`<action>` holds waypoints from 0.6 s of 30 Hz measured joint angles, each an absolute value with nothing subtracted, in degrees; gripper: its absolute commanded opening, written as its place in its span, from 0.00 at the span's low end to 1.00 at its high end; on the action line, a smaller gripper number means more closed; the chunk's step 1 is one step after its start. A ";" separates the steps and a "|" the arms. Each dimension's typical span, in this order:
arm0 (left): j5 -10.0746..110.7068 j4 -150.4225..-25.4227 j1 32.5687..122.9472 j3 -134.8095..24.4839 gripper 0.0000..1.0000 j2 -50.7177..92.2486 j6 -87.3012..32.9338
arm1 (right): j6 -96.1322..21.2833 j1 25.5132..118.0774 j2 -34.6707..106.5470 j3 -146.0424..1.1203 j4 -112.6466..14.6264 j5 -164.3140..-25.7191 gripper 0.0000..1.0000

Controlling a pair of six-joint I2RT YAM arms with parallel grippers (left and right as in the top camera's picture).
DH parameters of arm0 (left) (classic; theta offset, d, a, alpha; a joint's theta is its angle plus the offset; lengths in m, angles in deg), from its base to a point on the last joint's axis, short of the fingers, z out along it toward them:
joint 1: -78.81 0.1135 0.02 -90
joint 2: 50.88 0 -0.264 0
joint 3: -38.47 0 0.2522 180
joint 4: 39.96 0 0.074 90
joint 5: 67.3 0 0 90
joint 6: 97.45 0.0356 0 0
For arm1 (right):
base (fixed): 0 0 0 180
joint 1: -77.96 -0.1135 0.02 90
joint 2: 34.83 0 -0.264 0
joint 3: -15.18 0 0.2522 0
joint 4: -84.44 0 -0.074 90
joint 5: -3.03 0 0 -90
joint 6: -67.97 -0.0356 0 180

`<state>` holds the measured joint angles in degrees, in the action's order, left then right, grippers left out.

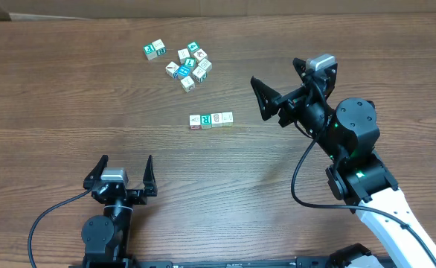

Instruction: Form a horizontal line

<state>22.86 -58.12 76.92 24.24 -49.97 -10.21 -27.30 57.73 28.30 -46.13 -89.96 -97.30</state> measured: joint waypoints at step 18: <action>22.86 -58.12 76.92 24.24 1.00 -49.97 -10.21 | -25.21 57.73 23.12 -46.09 -81.06 -97.72 1.00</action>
<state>22.86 -58.12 76.92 24.24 -49.97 -10.21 -25.21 57.73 23.12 -46.09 -81.06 -97.72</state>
